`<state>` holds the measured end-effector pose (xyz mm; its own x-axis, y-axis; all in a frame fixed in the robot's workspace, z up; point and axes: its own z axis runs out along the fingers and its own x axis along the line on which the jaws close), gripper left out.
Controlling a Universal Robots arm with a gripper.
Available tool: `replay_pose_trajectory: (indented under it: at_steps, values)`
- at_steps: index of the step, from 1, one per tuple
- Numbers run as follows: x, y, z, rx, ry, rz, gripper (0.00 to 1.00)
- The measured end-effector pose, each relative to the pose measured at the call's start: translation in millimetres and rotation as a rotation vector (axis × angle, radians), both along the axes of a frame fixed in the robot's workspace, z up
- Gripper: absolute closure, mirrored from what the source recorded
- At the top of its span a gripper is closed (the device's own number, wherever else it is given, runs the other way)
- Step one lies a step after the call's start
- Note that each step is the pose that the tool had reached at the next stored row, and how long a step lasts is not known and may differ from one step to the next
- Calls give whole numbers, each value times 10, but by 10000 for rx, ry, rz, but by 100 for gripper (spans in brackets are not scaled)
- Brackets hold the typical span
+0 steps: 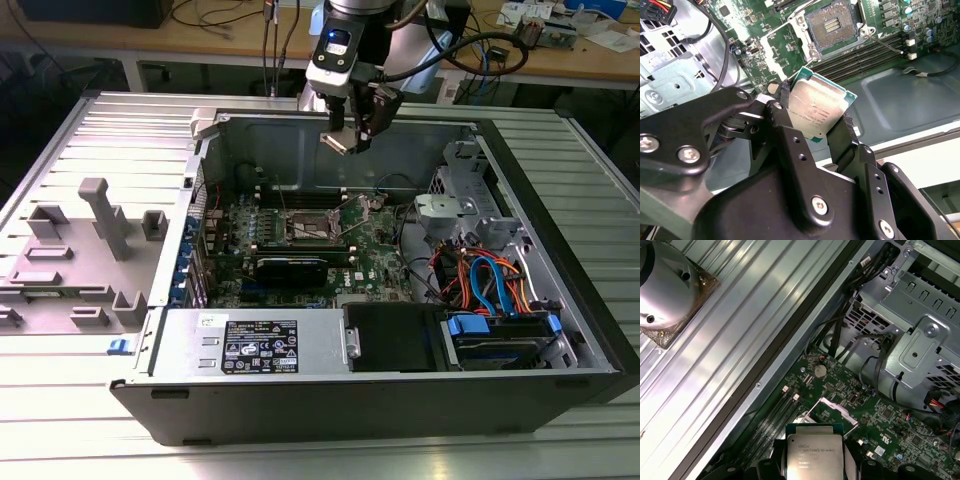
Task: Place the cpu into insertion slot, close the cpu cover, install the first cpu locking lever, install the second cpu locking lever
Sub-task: 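Place the cpu into insertion slot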
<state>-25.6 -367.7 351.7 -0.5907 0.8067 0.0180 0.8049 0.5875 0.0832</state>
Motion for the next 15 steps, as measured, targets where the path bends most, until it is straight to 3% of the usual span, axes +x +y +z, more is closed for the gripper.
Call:
replay_pose_trajectory:
  at_steps: [8, 15]
  values:
    - [0, 0, -19, -9, 0, -453, 46]
    - [0, 0, -85, -49, 23, -1783, 46]
